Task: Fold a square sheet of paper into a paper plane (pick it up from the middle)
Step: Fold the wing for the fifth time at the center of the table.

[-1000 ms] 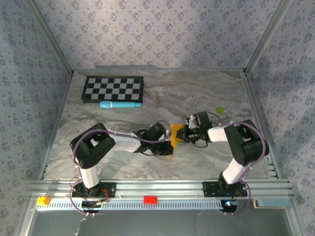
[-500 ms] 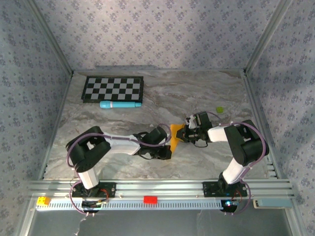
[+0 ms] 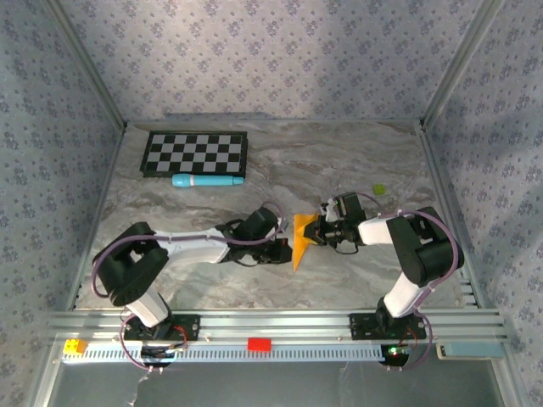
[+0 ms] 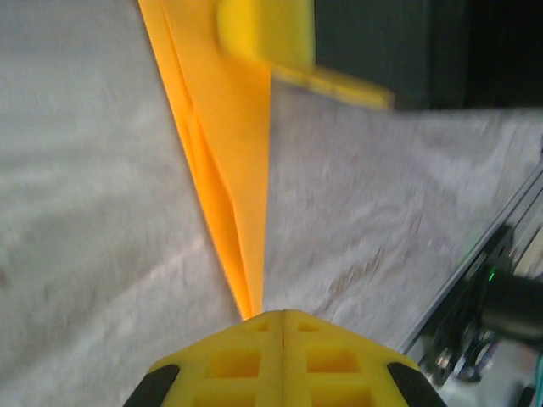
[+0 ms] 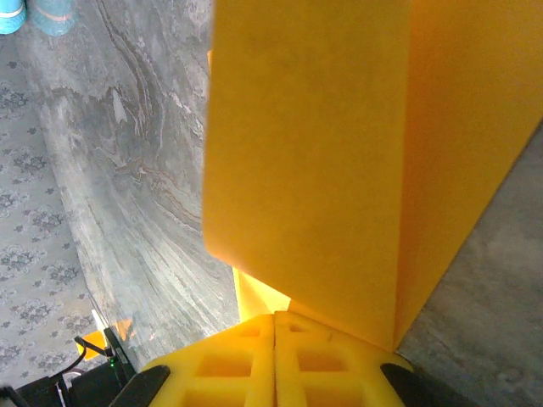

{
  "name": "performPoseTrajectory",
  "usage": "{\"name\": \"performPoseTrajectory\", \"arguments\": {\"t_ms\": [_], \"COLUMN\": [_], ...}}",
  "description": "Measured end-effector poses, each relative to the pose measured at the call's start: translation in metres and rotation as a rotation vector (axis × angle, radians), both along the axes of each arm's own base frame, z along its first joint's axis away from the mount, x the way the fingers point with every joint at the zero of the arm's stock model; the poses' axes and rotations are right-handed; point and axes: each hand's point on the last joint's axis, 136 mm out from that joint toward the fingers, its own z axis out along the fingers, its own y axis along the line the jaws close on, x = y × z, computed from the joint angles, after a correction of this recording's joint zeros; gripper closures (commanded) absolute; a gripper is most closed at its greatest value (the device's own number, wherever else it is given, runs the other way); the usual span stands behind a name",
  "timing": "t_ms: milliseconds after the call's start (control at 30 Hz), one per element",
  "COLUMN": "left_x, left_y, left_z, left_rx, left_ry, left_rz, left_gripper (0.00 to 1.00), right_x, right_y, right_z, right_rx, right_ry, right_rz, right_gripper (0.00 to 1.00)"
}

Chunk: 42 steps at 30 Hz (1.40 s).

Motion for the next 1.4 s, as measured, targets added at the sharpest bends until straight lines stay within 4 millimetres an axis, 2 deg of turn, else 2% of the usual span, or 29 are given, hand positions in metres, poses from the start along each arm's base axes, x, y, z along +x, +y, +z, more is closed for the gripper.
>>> {"name": "performPoseTrajectory", "arguments": {"t_ms": [133,233,333,467,667,1000,1100,1233,1333,1400], "left_x": [0.024,0.031,0.034,0.034,0.031,0.027,0.02,0.014,0.013,0.013], "left_y": [-0.022,-0.035,-0.04,-0.039,-0.028,-0.022,-0.014,-0.009,-0.009,-0.009], "left_z": [0.006,0.006,-0.003,-0.017,-0.041,-0.046,-0.047,-0.047,-0.047,-0.047], "left_rx": [-0.037,-0.06,-0.049,-0.015,0.065,0.091,0.093,0.091,0.089,0.09], "left_ry": [-0.011,-0.009,0.008,0.029,0.064,0.029,0.014,-0.01,-0.024,-0.032], "left_rz": [0.016,0.01,0.012,0.016,0.034,0.022,0.006,-0.029,-0.05,-0.059], "left_gripper": [0.96,0.97,0.97,0.99,1.0,1.0,1.0,1.0,1.0,1.0], "right_x": [0.0,0.0,0.0,0.0,0.0,-0.002,-0.003,0.0,0.001,0.0], "right_y": [0.0,0.0,0.0,0.0,0.0,-0.006,-0.015,-0.025,-0.025,-0.022], "right_z": [0.0,0.0,0.0,0.0,0.0,0.004,0.015,0.043,0.06,0.063], "right_rx": [-0.001,-0.001,-0.001,-0.001,0.0,-0.024,-0.05,-0.06,-0.049,-0.038], "right_ry": [0.001,0.003,0.003,0.002,0.002,0.012,-0.006,-0.094,-0.154,-0.165], "right_rz": [-0.002,-0.003,-0.003,-0.003,-0.003,-0.02,-0.041,-0.05,-0.043,-0.03], "right_gripper": [0.92,0.92,0.92,0.92,0.91,0.87,0.85,0.85,0.87,0.88]}}
